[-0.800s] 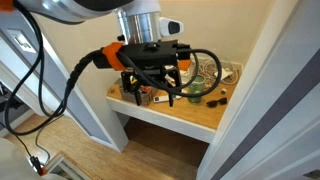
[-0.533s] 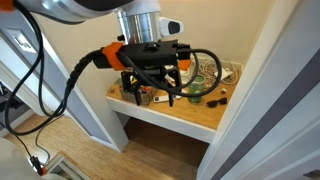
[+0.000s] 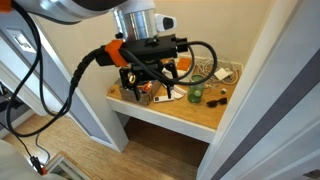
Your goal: Take a pencil out of the box and put it on the shelf
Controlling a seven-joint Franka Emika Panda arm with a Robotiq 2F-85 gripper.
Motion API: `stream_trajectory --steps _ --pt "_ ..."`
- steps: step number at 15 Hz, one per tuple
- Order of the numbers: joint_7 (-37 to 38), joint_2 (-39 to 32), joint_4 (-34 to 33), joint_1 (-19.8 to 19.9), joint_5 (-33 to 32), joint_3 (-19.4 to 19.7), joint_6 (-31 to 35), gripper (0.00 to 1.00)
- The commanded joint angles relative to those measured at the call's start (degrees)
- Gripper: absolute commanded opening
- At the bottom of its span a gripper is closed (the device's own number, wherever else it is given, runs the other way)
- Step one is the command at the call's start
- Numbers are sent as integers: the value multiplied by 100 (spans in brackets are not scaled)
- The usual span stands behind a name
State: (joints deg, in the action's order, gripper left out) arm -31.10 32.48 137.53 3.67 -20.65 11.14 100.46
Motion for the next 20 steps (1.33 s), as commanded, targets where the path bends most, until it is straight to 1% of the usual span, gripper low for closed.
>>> stream_trajectory --steps 1,5,7,10,14,16,19,20 --pt "-397 -16 94 -546 182 -191 349 100" --pt "-845 -204 181 -1153 426 -412 773 100" --pt "-1193 -358 255 -1357 492 -449 1162 100" --pt "-1872 -604 404 -1544 646 -434 1842 100" --pt "-3087 -1124 532 -1667 1151 -359 2733 100" --pt "-3706 -1434 482 -1684 1508 -357 3001 100" --pt "-4083 -1994 261 -1541 1804 -495 3091 100" --pt "-4099 -2154 176 -1488 1832 -546 3045 100"
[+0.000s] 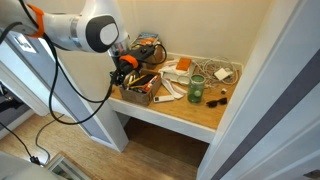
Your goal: Take a pencil out of the box and put it on the shelf
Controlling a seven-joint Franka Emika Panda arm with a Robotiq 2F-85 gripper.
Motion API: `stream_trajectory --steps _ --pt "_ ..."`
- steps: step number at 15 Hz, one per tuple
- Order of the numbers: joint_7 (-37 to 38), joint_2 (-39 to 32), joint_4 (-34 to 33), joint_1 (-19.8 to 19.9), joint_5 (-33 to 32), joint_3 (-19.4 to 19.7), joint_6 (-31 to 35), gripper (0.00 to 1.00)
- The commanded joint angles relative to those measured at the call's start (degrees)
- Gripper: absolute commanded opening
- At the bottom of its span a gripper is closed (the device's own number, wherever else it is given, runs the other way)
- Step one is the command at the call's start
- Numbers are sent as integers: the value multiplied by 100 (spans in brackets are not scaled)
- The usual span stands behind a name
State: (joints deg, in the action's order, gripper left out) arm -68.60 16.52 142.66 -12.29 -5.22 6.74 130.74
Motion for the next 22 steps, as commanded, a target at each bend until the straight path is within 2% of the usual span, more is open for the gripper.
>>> stream_trajectory --steps 1,3,4,5,13,14,16,22 --pt "-462 -724 -438 132 364 -130 -24 100" --pt "-575 -980 -601 229 370 -197 4 100" --pt "-346 -636 -300 303 231 -301 0 100" --pt "-387 -766 -385 335 233 -326 0 100" --pt "-425 -956 -538 374 229 -354 -1 100" --pt "-847 -1056 -601 326 552 -337 63 100" --pt "-1174 -1259 -708 309 786 -431 166 100" --pt "-1753 -2072 -1215 425 919 -755 634 100"
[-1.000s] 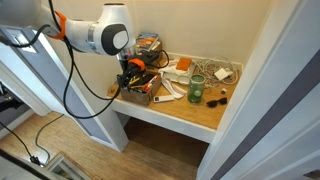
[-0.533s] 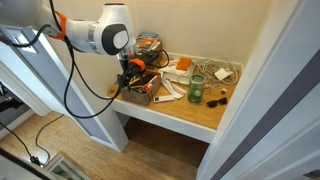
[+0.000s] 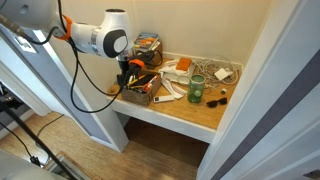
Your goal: Take a pencil out of the box and put it on the shelf
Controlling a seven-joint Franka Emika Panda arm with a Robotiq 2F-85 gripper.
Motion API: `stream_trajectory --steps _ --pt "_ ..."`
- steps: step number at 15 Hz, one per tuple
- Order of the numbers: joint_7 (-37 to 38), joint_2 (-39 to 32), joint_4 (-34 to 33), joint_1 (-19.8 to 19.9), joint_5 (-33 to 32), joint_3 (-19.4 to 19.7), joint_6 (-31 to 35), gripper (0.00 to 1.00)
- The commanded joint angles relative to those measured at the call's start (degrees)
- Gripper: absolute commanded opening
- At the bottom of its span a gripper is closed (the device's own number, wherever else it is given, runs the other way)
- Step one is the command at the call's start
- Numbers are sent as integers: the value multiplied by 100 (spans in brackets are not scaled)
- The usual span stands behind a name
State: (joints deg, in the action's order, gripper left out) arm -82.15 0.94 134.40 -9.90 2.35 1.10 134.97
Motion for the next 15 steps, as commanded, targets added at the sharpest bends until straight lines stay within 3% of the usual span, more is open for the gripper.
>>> stream_trajectory --steps 1,7,15 --pt "-448 -656 -489 229 144 -237 253 100" --pt "-623 -1364 -999 538 75 -523 522 100" --pt "-595 -1977 -1404 803 13 -821 774 74"
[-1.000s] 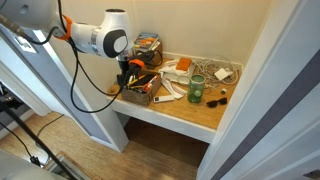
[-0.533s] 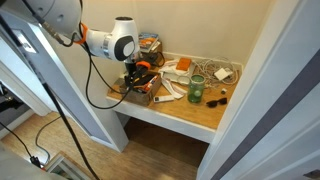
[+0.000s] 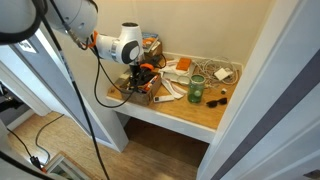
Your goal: Take a pencil out of the box and put it on the shelf
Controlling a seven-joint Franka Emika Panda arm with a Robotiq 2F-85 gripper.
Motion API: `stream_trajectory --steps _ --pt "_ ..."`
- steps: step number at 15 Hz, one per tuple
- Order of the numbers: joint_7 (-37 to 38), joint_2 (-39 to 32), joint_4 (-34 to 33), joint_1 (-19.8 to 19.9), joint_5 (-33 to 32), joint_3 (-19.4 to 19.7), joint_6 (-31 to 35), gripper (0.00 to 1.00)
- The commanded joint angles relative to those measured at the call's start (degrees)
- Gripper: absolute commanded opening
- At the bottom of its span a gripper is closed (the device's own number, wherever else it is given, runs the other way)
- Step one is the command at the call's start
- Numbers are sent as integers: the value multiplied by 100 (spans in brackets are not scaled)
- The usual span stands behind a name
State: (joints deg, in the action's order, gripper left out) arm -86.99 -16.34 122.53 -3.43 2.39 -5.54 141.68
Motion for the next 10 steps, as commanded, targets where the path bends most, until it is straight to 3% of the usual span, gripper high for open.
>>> stream_trajectory --steps 1,10 --pt "-95 -302 -242 171 -27 -174 123 66" --pt "-116 -653 -425 283 -66 -297 240 54"
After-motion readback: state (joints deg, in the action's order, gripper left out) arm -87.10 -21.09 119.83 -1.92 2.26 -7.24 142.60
